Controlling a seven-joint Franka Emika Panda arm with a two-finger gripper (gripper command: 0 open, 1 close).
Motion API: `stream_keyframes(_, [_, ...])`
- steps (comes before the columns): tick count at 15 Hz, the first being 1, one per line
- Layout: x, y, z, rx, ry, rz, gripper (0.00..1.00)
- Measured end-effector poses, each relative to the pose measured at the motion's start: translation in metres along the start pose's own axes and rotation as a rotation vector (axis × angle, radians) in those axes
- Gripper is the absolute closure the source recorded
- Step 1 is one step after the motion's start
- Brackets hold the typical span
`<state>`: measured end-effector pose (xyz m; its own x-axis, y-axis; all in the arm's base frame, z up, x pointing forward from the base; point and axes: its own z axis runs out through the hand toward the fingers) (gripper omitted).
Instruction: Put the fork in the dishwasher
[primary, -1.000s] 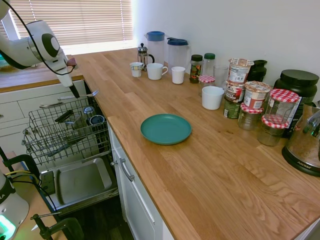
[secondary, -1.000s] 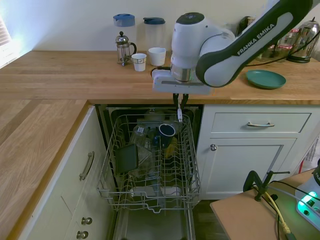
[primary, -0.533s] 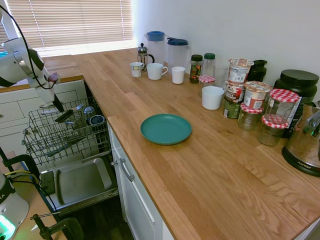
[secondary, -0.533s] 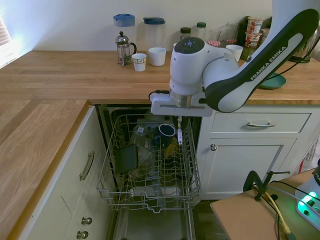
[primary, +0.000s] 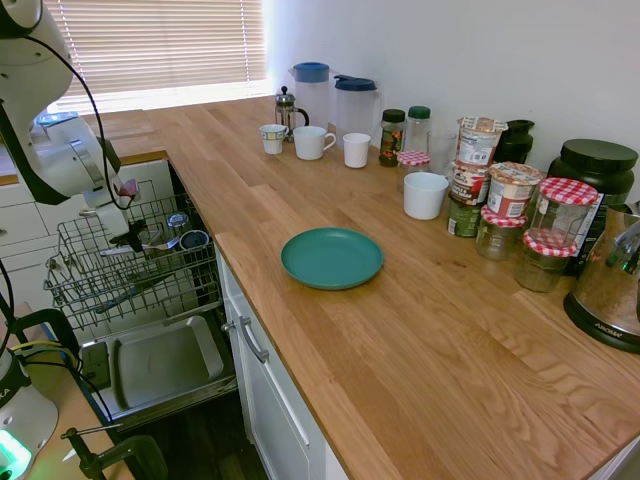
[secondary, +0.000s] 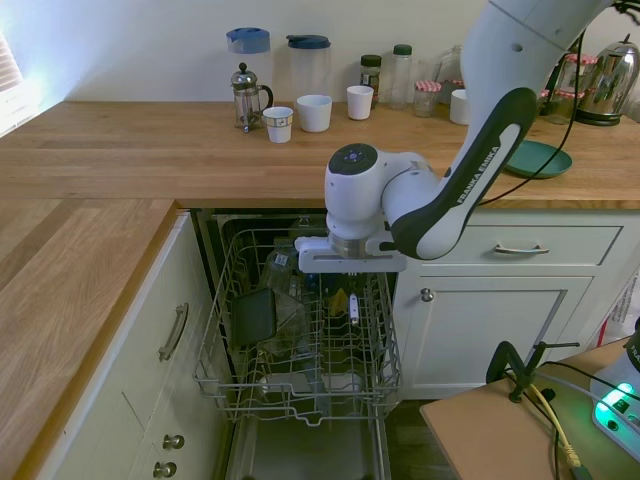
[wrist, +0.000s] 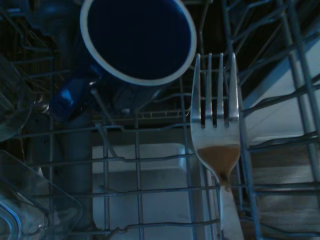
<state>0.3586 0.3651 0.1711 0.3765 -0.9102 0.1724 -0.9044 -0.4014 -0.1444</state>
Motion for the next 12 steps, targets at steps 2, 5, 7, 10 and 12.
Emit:
stream_keyframes(2, [-0.006, -0.007, 0.018, -0.011, 0.000, -0.006, 1.00])
stream_keyframes(5, [-0.014, -0.012, 0.038, -0.022, -0.002, -0.033, 1.00])
stream_keyframes(7, [-0.017, -0.012, 0.052, -0.029, -0.010, -0.048, 1.00])
stream_keyframes(10, [-0.023, -0.015, 0.069, -0.037, -0.023, -0.060, 1.00])
stream_keyframes(12, [-0.028, -0.015, 0.074, -0.041, -0.030, -0.061, 1.00])
